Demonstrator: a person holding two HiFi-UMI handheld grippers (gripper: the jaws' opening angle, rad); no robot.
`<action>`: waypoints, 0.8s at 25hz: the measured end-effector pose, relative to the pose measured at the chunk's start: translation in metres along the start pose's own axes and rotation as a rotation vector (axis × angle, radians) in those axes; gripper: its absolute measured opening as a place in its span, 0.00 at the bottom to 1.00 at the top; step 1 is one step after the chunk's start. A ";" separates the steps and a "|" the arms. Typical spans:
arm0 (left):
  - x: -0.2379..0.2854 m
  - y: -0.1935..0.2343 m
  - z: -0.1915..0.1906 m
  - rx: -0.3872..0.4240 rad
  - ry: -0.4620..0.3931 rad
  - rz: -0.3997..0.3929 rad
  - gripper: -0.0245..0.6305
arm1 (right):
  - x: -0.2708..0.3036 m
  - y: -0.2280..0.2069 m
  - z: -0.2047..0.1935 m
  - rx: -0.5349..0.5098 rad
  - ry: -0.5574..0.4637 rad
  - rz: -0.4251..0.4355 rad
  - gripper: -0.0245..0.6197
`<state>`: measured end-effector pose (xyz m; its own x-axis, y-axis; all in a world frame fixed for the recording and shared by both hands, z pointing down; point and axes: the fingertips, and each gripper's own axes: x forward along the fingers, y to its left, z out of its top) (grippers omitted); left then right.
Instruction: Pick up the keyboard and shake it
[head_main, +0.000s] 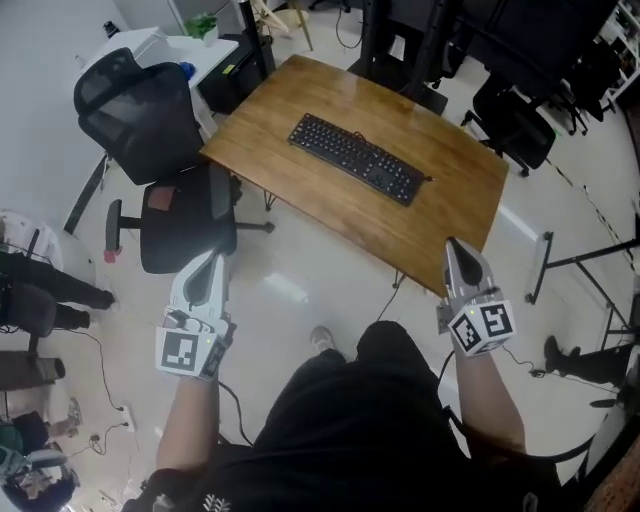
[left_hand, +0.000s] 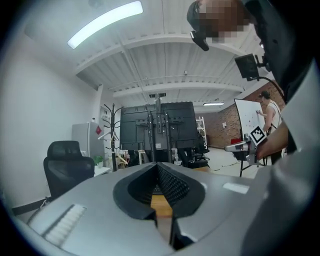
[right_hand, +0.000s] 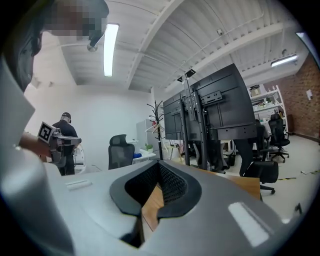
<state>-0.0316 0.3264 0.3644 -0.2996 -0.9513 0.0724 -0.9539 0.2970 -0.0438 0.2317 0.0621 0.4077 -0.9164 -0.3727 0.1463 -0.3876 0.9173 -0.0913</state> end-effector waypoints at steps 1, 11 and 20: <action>0.007 0.004 0.000 -0.011 -0.002 -0.004 0.04 | 0.004 0.002 -0.001 -0.008 0.006 0.005 0.04; 0.097 0.052 0.014 0.034 -0.037 -0.048 0.04 | 0.085 -0.045 -0.005 -0.011 -0.006 -0.091 0.04; 0.233 0.087 0.036 0.187 -0.068 -0.104 0.04 | 0.170 -0.112 0.005 -0.067 -0.057 -0.240 0.04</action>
<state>-0.1833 0.1275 0.3420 -0.1915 -0.9813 0.0193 -0.9574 0.1824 -0.2239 0.1188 -0.1047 0.4383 -0.8036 -0.5867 0.1000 -0.5892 0.8079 0.0053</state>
